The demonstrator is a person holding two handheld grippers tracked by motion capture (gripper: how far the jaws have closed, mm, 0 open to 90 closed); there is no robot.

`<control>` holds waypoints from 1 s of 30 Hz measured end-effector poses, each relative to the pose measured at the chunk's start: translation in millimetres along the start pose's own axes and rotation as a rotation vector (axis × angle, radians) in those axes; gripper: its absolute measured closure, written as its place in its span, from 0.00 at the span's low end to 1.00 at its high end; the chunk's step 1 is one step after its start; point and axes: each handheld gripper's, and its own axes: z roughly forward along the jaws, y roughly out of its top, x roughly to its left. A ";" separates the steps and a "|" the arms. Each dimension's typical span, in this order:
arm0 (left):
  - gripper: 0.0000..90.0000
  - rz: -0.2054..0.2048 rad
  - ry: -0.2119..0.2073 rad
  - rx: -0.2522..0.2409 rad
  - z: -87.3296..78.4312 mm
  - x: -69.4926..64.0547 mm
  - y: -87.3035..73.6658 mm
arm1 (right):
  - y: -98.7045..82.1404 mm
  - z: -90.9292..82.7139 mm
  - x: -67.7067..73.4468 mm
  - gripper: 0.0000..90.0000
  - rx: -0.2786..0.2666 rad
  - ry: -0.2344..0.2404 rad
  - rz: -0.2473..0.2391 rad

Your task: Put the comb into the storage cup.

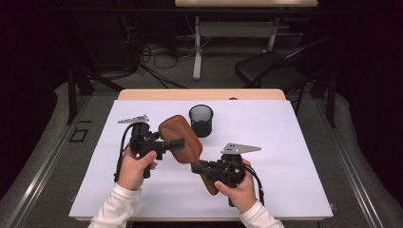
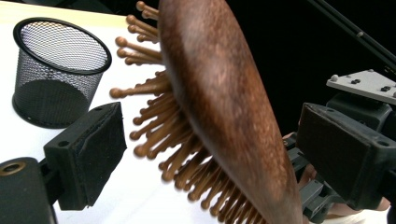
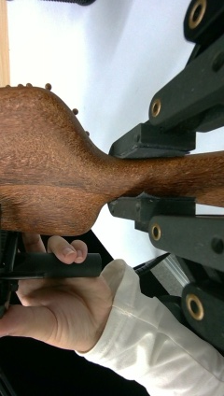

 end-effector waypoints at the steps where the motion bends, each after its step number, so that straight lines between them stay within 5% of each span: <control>1: 0.10 0.000 0.000 0.000 0.0 0.0 0.0 | -0.1 0.3 0.3 0.81 0.002 -0.001 -0.003; 18: 0.17 -0.002 -0.023 0.022 4.4 -1.9 -1.9 | -3.2 5.4 2.5 0.81 0.016 0.009 -0.013; 30: 0.25 -0.016 -0.003 0.024 2.8 -1.6 -3.3 | -4.9 6.8 -0.1 0.81 0.017 0.019 -0.012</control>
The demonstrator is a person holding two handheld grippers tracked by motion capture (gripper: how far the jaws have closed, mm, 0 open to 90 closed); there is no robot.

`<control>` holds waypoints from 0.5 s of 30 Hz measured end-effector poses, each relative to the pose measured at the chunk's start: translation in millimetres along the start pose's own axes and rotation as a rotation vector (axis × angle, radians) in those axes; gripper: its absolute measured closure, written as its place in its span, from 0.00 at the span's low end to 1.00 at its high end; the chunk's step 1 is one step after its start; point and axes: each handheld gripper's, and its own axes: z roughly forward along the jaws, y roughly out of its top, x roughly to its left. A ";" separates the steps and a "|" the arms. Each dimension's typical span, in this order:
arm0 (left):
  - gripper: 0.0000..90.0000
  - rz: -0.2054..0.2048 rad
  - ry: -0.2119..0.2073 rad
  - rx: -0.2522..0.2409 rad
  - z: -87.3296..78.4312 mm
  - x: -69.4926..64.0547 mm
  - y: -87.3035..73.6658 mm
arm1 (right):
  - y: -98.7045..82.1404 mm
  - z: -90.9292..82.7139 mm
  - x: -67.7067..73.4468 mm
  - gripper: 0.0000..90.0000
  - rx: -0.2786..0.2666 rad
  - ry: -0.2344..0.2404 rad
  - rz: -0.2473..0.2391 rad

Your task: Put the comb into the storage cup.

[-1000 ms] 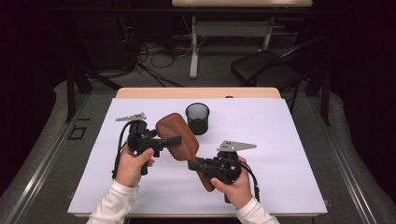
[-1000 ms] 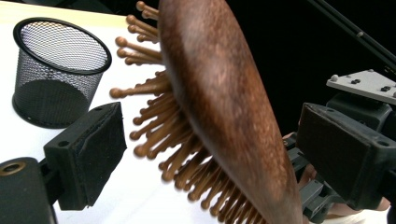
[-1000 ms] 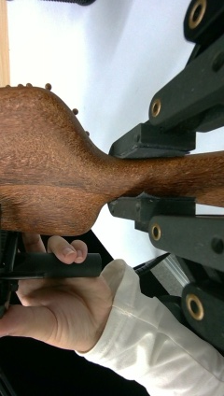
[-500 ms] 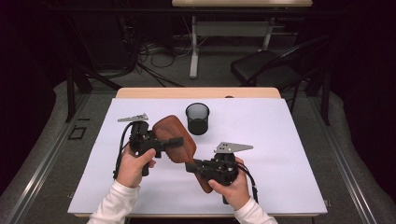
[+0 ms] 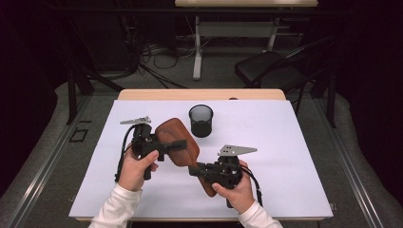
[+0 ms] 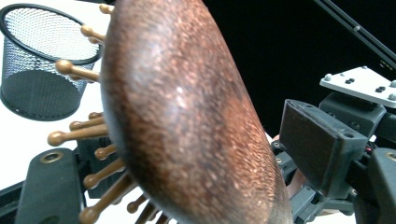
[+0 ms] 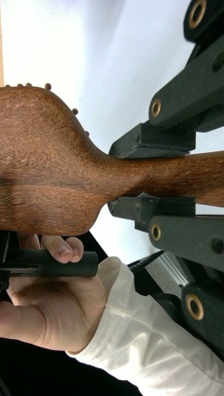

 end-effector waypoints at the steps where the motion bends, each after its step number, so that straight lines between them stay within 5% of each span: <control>1: 0.26 0.005 0.007 -0.003 -0.5 0.0 -0.2 | -0.1 0.1 -0.1 0.81 -0.001 0.001 0.000; 15: 0.31 -0.012 0.005 -0.008 -1.9 1.5 -1.6 | -1.2 0.6 -2.6 0.81 0.004 0.020 0.009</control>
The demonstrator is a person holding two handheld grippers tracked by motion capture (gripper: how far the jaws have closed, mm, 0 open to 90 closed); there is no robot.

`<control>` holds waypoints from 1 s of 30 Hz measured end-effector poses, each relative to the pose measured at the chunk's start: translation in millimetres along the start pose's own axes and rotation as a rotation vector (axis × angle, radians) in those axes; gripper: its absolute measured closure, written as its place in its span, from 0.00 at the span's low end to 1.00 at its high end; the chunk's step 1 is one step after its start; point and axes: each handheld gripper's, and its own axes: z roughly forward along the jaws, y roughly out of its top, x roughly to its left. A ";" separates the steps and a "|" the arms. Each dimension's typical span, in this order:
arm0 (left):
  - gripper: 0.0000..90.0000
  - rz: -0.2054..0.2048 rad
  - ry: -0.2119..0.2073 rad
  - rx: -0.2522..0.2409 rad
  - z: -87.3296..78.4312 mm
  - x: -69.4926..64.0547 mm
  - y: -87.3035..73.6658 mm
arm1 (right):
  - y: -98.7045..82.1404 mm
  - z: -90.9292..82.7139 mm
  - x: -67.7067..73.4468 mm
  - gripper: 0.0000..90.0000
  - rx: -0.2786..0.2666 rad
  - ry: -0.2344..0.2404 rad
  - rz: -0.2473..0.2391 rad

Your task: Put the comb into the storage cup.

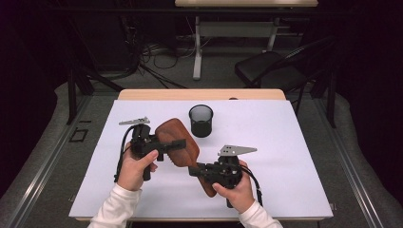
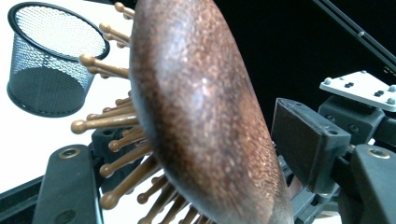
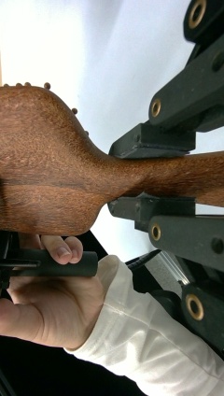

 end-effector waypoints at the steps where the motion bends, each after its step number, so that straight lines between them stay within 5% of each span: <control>1: 0.32 -0.007 -0.002 -0.003 -0.1 0.0 -0.1 | -0.1 0.0 -0.4 0.81 0.000 0.000 0.000; 8: 0.37 -0.047 -0.026 -0.020 -1.9 4.5 -1.3 | -1.9 2.1 -2.2 0.81 0.006 0.008 0.005; 25: 0.40 -0.108 -0.002 -0.025 0.2 1.5 1.2 | -2.4 2.0 -6.5 0.81 -0.001 0.030 0.026; 30: 0.43 -0.182 -0.008 -0.024 2.2 3.4 1.0 | -2.2 0.5 -10.0 0.81 0.001 0.034 0.036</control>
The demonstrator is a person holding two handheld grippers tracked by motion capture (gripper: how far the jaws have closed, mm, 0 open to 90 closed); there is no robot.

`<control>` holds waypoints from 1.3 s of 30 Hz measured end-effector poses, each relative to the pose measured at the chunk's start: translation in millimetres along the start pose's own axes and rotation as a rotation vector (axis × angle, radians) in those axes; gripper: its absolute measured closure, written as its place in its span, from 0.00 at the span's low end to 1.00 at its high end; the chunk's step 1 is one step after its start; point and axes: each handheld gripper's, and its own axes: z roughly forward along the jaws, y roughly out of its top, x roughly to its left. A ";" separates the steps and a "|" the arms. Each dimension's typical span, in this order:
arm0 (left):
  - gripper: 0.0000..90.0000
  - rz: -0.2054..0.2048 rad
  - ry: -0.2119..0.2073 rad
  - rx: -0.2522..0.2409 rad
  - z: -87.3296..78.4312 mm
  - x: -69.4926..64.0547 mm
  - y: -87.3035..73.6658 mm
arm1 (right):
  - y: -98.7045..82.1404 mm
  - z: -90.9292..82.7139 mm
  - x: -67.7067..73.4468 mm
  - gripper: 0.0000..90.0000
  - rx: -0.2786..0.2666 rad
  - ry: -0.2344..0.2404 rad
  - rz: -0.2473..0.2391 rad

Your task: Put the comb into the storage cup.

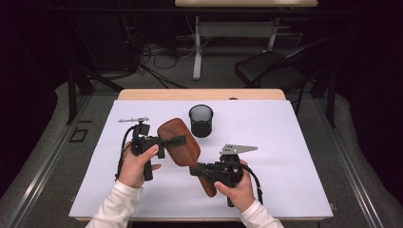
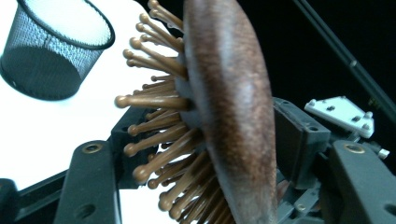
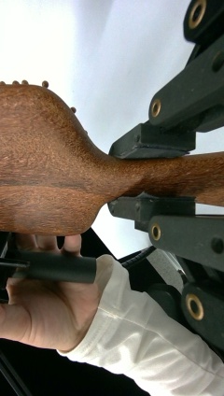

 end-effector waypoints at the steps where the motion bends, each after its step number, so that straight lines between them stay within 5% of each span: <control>1: 0.43 -0.018 -0.009 0.000 -0.1 0.8 0.7 | 0.0 0.0 0.0 0.81 0.000 0.000 0.000; 11: 0.48 -0.085 -0.035 0.002 1.5 1.4 6.4 | 0.9 -2.1 -2.6 0.81 -0.014 0.010 0.009; 20: 0.49 -0.084 -0.036 0.008 3.9 -1.8 10.5 | 1.3 -4.1 -3.5 0.81 -0.027 0.009 0.010; 39: 0.53 -0.147 -0.046 0.028 5.3 -3.1 15.2 | 0.9 -5.5 -6.4 0.81 -0.042 0.015 -0.001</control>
